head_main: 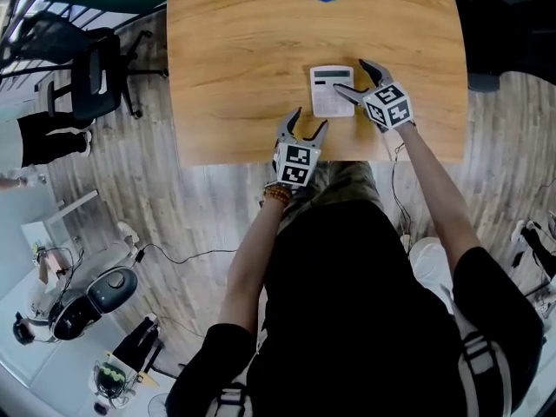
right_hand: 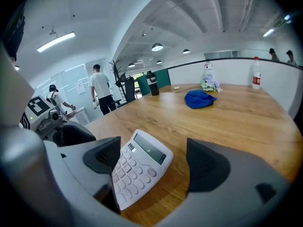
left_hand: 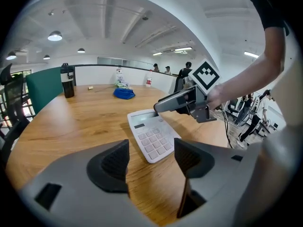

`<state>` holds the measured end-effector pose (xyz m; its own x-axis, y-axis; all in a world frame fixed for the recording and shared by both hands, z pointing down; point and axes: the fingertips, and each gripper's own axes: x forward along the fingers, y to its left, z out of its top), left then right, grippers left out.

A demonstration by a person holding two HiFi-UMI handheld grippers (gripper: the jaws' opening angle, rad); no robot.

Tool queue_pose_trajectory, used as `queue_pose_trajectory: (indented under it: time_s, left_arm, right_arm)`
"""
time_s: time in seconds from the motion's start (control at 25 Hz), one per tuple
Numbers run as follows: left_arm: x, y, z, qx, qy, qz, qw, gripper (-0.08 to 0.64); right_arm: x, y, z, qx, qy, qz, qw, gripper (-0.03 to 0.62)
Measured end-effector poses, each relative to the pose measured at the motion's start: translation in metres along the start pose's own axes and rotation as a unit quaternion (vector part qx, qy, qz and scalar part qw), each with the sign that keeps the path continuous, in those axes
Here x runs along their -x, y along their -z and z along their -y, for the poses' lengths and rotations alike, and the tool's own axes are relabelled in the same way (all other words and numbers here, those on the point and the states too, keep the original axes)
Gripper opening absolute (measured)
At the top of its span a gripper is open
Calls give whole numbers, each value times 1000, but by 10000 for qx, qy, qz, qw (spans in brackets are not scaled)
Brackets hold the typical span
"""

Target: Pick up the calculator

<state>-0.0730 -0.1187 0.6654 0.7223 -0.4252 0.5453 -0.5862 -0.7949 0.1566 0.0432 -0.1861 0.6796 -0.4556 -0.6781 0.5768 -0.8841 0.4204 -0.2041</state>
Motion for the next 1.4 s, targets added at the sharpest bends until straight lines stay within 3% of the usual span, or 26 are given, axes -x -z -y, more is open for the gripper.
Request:
queue_pose_trajectory:
  time_s: [0.4, 1.4]
  left_arm:
    - [-22, 28, -1, 412, 60, -525, 9978, 301]
    - [-50, 37, 6, 1072, 122, -881, 9903, 301]
  right_arm:
    - [-18, 7, 5, -164, -187, -146, 9996, 443]
    - [-45, 32, -8, -126, -760, -685, 9947, 423]
